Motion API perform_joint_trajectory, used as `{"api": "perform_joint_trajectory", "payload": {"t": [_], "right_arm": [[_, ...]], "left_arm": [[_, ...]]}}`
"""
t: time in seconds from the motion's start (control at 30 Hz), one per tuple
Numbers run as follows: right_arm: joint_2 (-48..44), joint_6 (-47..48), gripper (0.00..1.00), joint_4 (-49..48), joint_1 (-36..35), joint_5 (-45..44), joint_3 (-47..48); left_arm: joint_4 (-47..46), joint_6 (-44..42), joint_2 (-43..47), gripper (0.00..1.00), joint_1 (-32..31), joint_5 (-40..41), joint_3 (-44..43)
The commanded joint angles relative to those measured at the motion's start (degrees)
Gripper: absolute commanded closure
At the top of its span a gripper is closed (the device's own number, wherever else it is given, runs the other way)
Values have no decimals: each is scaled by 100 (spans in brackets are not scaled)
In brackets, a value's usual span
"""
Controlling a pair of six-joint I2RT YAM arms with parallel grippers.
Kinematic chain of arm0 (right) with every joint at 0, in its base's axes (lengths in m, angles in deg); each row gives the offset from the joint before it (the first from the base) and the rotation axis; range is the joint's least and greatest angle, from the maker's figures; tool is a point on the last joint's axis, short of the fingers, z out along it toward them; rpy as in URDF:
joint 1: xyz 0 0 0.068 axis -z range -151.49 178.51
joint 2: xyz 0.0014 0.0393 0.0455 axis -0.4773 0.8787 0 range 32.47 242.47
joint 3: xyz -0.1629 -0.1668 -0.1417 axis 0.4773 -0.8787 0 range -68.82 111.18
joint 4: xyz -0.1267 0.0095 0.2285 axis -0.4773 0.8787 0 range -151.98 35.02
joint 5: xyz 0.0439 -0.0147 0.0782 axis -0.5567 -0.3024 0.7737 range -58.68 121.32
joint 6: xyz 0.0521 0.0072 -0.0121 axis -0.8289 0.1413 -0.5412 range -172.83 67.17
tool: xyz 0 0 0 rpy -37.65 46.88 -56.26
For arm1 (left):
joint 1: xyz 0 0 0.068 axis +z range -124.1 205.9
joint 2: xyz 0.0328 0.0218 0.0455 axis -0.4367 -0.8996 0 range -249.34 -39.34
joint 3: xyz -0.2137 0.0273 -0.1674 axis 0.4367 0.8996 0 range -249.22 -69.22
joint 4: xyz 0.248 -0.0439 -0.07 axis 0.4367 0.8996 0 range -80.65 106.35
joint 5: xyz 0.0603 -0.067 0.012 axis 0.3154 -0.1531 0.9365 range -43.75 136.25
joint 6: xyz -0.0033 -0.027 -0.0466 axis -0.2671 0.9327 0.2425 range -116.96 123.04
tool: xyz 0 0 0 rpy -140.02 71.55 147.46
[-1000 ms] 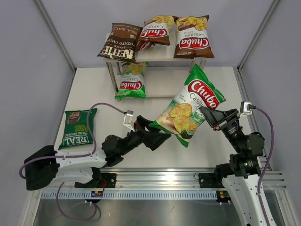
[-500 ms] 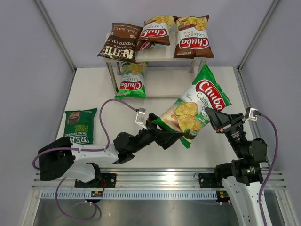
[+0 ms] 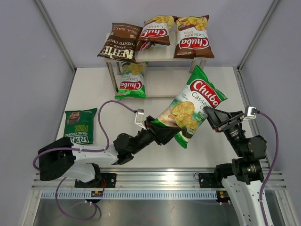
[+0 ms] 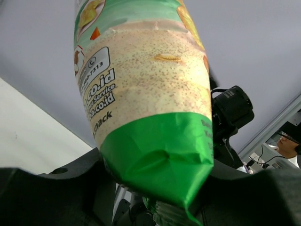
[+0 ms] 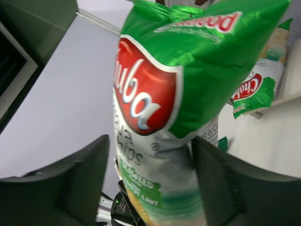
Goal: Place and organize the chips bags onto the shelf
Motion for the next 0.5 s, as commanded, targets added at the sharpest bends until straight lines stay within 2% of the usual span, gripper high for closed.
{"api": "perform_joint_trajectory", "payload": {"t": [0.0,0.07,0.2,0.3,0.4,0.47], "right_arm": [[-107,716,17,817,-10,-375,419],[-142,989,11,1406,-10,-597,613],[-213,1350,3,1785,-10,-1000,701],[-265,1569,2,2294,-10,-1361,877],[-406,1799,2,2760,-10,-1809,1070],[-529,1930,2,2858,-10,-2011,1141]], "left_arm": [[-1078,231,30,91,-5,535,320],[-1422,380,-102,92,-5,711,768],[-2117,566,-331,96,-13,1080,1226],[-2004,793,-410,100,-5,1474,1358],[-2021,1022,-506,100,39,1809,1473],[-1995,1093,-577,100,153,1758,1403]]}}
